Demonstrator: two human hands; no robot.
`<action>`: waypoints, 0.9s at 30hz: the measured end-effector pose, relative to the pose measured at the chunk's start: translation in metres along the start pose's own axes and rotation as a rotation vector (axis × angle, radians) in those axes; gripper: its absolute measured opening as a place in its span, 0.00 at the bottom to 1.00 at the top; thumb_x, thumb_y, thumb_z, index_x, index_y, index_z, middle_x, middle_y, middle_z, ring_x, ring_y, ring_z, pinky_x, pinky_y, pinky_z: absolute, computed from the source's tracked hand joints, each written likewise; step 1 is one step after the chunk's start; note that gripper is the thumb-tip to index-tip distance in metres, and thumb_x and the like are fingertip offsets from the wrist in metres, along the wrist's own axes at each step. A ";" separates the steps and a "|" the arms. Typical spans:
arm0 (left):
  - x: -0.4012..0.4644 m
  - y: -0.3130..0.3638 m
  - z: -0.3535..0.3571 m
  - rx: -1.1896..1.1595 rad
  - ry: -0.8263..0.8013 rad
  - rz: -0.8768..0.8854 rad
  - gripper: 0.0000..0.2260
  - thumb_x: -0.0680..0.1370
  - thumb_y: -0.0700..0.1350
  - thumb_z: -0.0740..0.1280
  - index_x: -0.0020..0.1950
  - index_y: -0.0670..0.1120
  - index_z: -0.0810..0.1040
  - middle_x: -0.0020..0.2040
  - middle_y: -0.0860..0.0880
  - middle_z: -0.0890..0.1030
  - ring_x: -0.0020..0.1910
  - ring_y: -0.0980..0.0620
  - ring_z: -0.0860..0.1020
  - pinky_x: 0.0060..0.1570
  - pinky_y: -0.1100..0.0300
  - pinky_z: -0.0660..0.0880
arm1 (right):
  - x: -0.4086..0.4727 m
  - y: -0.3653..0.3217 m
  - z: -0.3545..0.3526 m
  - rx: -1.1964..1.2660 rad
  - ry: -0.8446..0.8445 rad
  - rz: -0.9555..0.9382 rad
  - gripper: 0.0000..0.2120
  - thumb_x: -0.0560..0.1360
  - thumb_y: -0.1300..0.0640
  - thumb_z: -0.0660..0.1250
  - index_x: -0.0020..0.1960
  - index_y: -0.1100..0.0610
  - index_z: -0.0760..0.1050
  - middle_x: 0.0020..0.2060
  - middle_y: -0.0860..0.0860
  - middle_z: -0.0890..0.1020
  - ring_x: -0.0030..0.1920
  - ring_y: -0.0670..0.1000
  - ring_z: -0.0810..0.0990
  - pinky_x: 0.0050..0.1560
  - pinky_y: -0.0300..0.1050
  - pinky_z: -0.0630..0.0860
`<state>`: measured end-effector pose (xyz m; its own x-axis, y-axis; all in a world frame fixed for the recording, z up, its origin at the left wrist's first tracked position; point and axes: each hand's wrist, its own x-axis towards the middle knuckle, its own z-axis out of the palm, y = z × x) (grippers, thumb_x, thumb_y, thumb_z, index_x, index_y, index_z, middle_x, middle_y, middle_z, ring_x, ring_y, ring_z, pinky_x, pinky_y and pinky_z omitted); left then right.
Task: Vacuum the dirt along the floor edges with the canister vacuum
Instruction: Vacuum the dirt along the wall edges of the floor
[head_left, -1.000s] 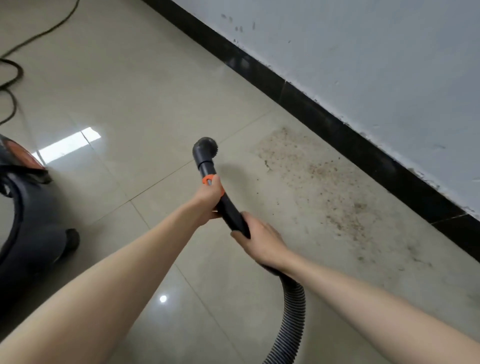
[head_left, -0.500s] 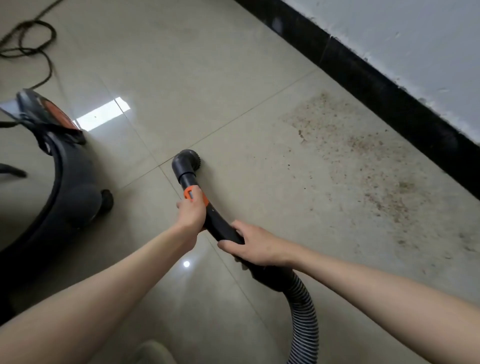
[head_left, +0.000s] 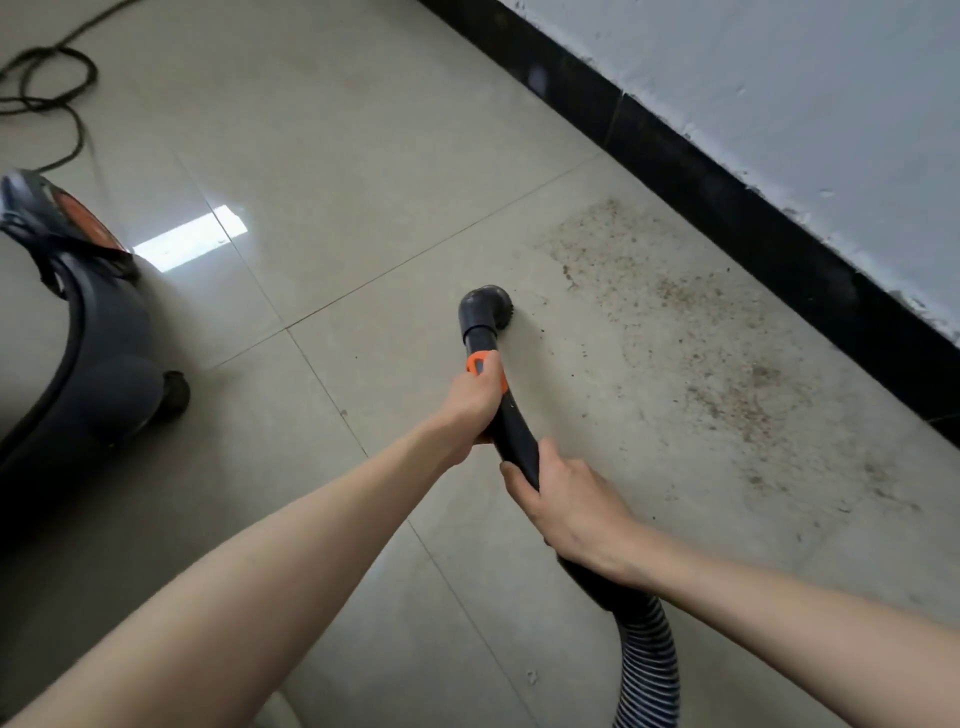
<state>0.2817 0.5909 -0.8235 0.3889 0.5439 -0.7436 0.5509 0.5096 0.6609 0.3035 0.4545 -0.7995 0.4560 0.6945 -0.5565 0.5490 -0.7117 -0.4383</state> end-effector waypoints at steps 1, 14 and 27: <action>0.000 0.002 0.003 0.005 -0.008 -0.007 0.13 0.80 0.53 0.56 0.41 0.45 0.68 0.37 0.48 0.71 0.35 0.51 0.72 0.36 0.59 0.74 | 0.000 0.001 -0.002 0.022 0.004 0.007 0.18 0.81 0.40 0.53 0.51 0.57 0.62 0.42 0.56 0.79 0.42 0.61 0.80 0.42 0.50 0.75; -0.004 -0.045 -0.090 -0.174 0.417 -0.073 0.24 0.76 0.53 0.59 0.66 0.40 0.66 0.51 0.43 0.73 0.48 0.44 0.75 0.32 0.57 0.73 | 0.013 -0.052 0.014 0.106 -0.318 -0.259 0.18 0.79 0.42 0.57 0.54 0.58 0.66 0.36 0.53 0.76 0.33 0.58 0.82 0.34 0.50 0.78; -0.014 -0.031 -0.013 -0.301 0.071 -0.056 0.11 0.80 0.52 0.57 0.45 0.45 0.64 0.36 0.48 0.65 0.33 0.51 0.68 0.35 0.58 0.71 | -0.004 0.005 -0.012 -0.092 -0.188 -0.158 0.18 0.81 0.41 0.55 0.51 0.57 0.63 0.41 0.55 0.76 0.38 0.58 0.78 0.38 0.48 0.72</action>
<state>0.2493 0.5763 -0.8328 0.3062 0.5492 -0.7776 0.3224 0.7087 0.6275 0.3129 0.4490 -0.7910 0.2263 0.7581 -0.6116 0.6680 -0.5778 -0.4690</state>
